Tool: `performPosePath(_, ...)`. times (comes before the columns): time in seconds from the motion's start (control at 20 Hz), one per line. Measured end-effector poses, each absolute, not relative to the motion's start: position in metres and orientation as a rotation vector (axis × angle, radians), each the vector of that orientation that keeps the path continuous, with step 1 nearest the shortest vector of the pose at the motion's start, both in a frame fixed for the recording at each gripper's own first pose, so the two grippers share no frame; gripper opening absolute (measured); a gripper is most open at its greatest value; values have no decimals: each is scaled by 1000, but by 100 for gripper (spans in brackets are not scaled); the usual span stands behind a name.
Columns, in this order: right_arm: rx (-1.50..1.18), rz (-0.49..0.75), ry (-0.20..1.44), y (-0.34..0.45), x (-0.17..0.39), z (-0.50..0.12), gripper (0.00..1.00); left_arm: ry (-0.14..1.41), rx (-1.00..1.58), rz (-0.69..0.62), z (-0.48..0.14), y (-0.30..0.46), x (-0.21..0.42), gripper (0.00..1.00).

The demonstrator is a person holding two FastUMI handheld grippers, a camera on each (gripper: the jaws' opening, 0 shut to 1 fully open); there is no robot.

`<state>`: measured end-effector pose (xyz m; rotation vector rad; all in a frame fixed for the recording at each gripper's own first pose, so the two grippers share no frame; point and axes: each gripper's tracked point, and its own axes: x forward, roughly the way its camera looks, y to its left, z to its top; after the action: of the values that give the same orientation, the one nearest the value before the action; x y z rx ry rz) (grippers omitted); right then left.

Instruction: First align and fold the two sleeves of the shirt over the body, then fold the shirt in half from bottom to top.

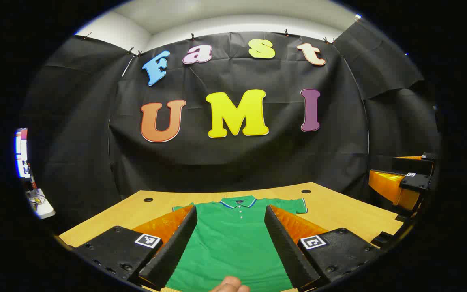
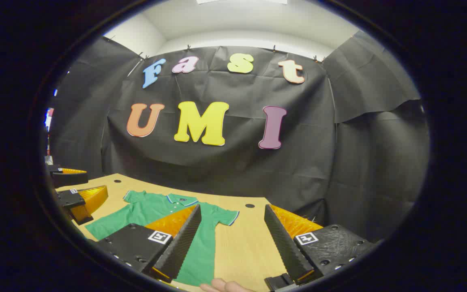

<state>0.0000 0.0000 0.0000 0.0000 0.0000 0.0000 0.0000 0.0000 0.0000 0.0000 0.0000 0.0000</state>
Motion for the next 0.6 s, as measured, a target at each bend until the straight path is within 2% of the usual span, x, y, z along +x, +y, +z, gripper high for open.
performPosePath(0.6,-23,54,21,9,3,-9,95,22,-11,10,-7,8,5,100)
